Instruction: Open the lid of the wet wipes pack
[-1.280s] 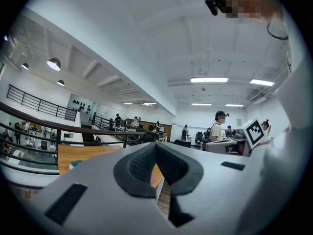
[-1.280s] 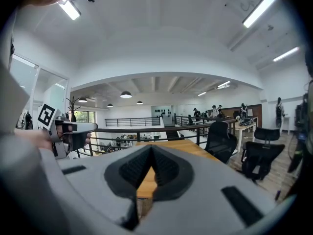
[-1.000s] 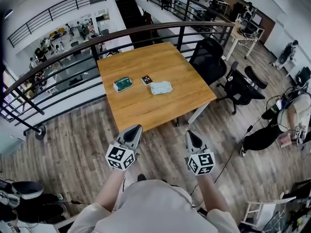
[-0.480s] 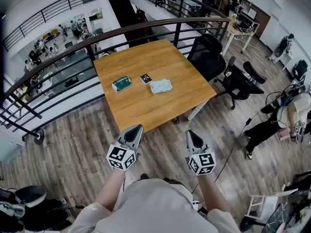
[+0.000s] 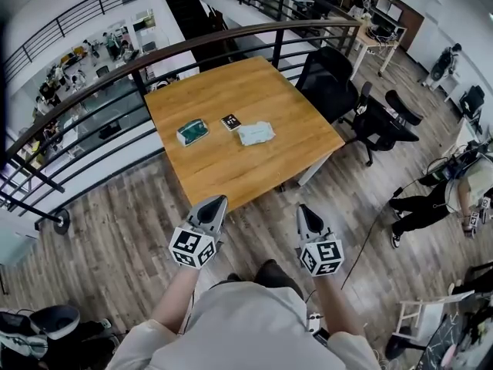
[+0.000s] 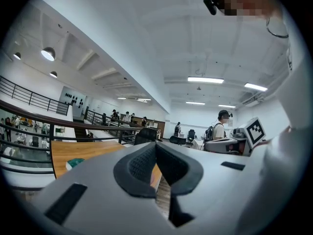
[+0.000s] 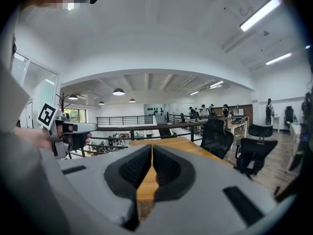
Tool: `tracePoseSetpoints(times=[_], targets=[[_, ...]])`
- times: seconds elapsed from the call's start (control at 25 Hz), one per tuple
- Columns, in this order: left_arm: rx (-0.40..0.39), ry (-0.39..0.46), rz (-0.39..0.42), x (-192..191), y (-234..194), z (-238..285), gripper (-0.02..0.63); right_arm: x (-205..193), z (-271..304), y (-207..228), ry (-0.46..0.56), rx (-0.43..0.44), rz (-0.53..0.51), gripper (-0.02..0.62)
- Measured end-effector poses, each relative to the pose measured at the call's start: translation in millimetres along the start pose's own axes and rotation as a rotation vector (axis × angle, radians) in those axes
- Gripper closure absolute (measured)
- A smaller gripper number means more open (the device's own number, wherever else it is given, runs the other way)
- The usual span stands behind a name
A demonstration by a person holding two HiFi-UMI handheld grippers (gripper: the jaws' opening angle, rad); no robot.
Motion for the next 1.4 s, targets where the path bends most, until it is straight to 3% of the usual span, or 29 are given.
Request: tracePoseSetpoints(times=[0.36,1.12,1.4], targets=[[0.030,-0.013,-0.008,-4,-17,40,0.612,8,45,30,-0.024,0.032,-0.002,0.594],[0.169,-0.051,-0.033,-10,-27,189,0.598,46,162,166,-0.089,0.188,-0.028,0.591],[0.221,-0.064,-0.036,-14,-26,220,0.566,57,189,203,-0.086,0.231,-0.029,0.547]])
Point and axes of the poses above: the fingertips, and each gripper's own axes: z forward along the fingers, y to its right, x out of its top, the point moved 8 cm from there along -z, backward along the fingers, and after that the axes turned 9 degrees about z, right-handed, at the moved point
